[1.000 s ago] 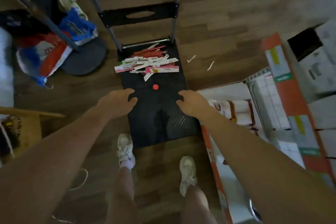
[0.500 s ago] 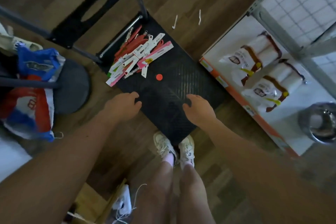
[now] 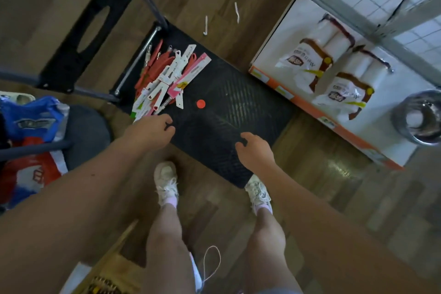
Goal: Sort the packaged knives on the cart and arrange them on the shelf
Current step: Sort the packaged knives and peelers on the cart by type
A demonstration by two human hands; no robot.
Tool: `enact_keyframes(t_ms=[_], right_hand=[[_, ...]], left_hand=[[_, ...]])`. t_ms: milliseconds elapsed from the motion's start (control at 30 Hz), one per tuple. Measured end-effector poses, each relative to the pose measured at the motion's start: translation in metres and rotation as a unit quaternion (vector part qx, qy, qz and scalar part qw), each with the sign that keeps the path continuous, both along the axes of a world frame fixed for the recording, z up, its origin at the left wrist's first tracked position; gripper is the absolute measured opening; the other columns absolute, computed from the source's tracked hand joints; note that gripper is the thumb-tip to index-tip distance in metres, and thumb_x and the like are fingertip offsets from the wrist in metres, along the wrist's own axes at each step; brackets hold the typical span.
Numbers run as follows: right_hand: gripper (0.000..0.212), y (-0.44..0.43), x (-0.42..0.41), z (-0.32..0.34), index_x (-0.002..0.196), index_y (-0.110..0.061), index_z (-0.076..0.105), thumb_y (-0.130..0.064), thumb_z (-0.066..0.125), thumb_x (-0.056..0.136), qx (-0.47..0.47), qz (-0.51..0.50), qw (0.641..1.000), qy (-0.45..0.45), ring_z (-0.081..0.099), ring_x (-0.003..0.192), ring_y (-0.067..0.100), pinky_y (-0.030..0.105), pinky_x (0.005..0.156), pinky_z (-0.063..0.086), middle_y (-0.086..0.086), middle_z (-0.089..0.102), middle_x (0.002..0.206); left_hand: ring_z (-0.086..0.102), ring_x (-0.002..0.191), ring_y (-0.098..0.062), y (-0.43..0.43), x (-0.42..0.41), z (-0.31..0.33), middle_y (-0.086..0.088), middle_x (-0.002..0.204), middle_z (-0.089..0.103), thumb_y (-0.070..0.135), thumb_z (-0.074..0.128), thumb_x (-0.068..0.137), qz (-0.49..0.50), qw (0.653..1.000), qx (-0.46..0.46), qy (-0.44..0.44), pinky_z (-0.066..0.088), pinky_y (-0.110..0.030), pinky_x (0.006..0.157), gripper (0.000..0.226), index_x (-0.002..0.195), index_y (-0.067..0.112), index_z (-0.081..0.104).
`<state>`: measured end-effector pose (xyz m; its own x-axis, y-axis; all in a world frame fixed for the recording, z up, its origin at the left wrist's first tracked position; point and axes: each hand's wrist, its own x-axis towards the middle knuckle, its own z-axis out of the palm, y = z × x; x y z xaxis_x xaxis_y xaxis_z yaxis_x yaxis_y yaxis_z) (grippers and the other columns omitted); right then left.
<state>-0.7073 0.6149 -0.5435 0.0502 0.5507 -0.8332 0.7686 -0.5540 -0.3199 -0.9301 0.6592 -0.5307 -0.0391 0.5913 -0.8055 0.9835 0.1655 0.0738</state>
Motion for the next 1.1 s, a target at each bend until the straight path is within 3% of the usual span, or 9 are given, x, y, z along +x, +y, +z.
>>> enact_keyframes(t_ms=[133,400,867,1100], right_hand=[[0.047,-0.003,-0.038,-0.023,0.143,-0.016,0.035,-0.026,0.040,0.097,-0.017,-0.065,0.998,-0.018,0.056,0.115,0.031,0.041,0.092,0.047,0.009,0.050,0.137],[0.048,0.015,-0.120,-0.063,0.143,-0.016,0.034,-0.026,0.042,0.097,0.027,-0.084,0.995,-0.041,0.041,0.131,0.026,0.038,0.104,0.037,0.005,0.038,0.147],[0.047,0.049,-0.121,-0.125,0.140,-0.013,0.035,-0.029,0.044,0.097,0.029,-0.035,0.997,-0.060,0.047,0.123,0.024,0.038,0.097,0.045,0.006,0.047,0.138],[0.036,0.084,-0.129,-0.172,0.126,-0.011,0.048,-0.031,0.041,0.097,0.082,0.021,0.994,-0.069,0.051,0.115,0.027,0.036,0.084,0.045,0.009,0.053,0.126]], left_hand=[[0.054,0.111,-0.025,0.024,-0.040,-0.025,-0.008,0.127,0.056,0.033,0.039,0.096,-0.039,0.999,0.026,-0.007,0.046,-0.035,0.085,0.037,0.128,0.018,0.049],[0.056,0.108,-0.029,0.055,-0.112,-0.068,-0.010,0.125,0.058,0.034,0.041,0.094,-0.132,0.990,0.049,-0.002,0.048,-0.038,0.082,0.036,0.124,0.016,0.051],[0.058,0.102,-0.028,0.083,-0.102,-0.145,-0.009,0.114,0.060,0.044,0.049,0.091,-0.145,0.987,0.069,-0.020,0.051,-0.040,0.082,0.037,0.116,0.018,0.054],[0.060,0.097,-0.028,0.099,-0.088,-0.188,-0.009,0.107,0.063,0.046,0.053,0.089,-0.167,0.982,0.083,0.002,0.048,-0.035,0.073,0.040,0.114,0.014,0.054]])
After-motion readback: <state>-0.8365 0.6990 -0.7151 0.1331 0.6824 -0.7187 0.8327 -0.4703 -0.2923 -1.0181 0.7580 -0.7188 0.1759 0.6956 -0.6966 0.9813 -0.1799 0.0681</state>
